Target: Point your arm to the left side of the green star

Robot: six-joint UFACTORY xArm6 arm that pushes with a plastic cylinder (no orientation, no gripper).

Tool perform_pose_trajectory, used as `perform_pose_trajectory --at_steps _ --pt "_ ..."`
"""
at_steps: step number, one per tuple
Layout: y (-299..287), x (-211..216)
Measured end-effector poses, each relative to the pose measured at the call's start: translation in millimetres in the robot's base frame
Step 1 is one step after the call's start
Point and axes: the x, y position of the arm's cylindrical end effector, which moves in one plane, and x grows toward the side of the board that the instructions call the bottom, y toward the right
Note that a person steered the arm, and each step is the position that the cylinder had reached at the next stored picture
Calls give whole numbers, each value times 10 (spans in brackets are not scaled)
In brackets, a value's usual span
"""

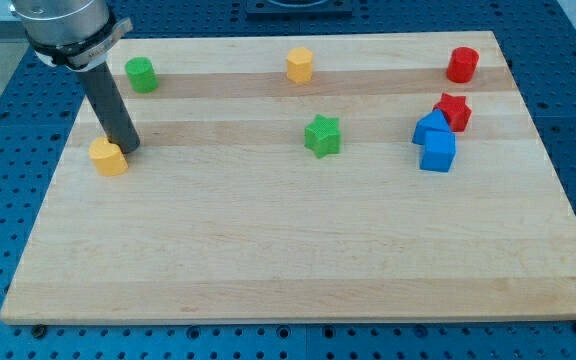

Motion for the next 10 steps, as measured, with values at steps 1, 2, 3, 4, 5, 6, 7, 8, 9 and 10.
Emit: perform_pose_trajectory --at_steps 1,2,3,4,5,6,7,8,9,10 --pt "-7 53" --pt "-23 84" --pt "112 81" --pt "274 81" --pt "274 81" --pt "274 78" --pt "274 64" --pt "274 62" --pt "274 55" --pt "274 52"
